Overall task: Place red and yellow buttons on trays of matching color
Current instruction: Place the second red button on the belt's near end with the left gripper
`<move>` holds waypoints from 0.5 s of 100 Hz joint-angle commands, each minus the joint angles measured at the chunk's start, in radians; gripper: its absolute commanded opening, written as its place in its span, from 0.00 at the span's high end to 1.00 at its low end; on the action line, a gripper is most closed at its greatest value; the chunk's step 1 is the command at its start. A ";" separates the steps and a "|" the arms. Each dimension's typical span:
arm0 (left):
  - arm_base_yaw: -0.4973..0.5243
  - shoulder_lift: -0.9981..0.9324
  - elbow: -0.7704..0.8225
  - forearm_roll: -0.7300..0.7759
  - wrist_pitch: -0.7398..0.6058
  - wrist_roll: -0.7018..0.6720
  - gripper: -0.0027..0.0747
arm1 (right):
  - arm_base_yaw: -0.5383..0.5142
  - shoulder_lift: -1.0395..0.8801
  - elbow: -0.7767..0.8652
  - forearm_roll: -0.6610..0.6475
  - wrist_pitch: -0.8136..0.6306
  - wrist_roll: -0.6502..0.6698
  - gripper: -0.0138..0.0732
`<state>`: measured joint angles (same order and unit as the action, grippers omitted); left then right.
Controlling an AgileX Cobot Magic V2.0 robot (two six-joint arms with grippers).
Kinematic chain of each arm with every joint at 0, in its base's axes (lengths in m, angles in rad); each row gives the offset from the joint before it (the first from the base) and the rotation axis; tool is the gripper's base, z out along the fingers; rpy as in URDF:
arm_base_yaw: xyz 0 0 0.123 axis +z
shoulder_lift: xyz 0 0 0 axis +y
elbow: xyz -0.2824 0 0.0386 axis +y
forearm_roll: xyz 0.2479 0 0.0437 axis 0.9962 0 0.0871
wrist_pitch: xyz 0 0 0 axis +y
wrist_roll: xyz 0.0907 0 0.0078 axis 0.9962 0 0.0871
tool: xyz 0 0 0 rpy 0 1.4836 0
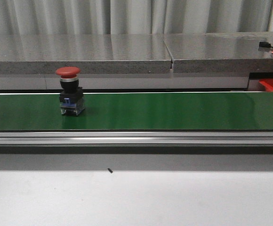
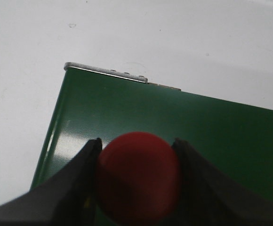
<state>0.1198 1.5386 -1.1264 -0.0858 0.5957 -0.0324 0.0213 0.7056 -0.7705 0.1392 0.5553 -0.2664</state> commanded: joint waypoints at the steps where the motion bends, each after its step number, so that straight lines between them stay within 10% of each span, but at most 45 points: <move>1: -0.006 -0.040 -0.021 0.010 -0.067 -0.001 0.95 | 0.002 -0.002 -0.025 -0.004 -0.066 -0.007 0.92; 50: -0.006 0.069 -0.021 0.023 -0.103 0.000 0.95 | 0.002 -0.002 -0.025 -0.004 -0.066 -0.007 0.92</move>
<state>0.1198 1.6312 -1.1214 -0.0640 0.5447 -0.0324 0.0213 0.7056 -0.7705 0.1392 0.5553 -0.2664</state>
